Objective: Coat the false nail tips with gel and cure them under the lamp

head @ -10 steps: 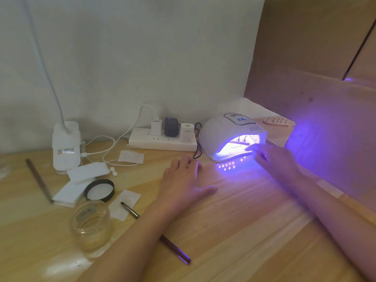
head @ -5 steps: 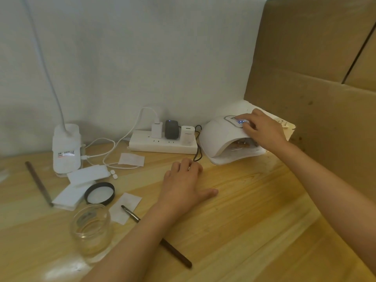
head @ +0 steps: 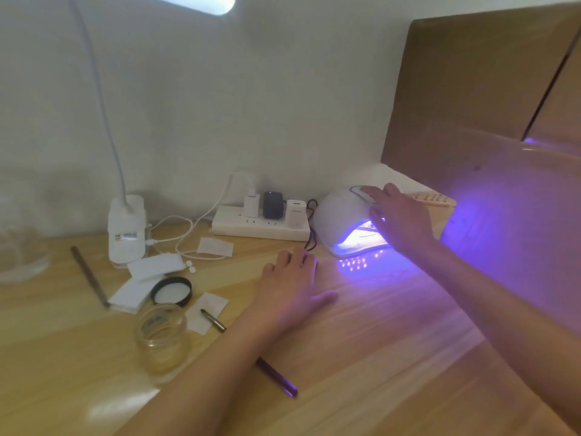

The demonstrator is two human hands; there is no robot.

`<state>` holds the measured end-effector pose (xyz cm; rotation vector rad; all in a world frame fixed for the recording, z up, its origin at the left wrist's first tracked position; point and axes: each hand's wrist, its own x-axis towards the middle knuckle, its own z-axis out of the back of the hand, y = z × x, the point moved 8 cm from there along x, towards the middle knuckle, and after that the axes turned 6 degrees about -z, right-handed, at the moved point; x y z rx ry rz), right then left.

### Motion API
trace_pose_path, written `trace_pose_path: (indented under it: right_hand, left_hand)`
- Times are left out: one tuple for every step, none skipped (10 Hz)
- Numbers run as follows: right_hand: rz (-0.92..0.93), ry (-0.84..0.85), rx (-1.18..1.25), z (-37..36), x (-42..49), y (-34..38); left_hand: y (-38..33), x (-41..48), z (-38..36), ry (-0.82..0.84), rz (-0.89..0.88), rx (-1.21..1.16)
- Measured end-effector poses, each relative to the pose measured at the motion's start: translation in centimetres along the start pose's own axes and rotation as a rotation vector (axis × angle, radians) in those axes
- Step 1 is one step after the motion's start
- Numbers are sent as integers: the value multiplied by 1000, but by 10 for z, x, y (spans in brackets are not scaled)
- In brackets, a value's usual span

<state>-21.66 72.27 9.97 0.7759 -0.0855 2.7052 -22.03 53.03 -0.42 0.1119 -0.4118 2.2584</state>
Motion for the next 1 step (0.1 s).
trace_pose_path:
  right_hand:
    - [218, 35, 253, 5, -66, 51]
  left_hand:
    - [-11, 1, 3, 57, -24, 92]
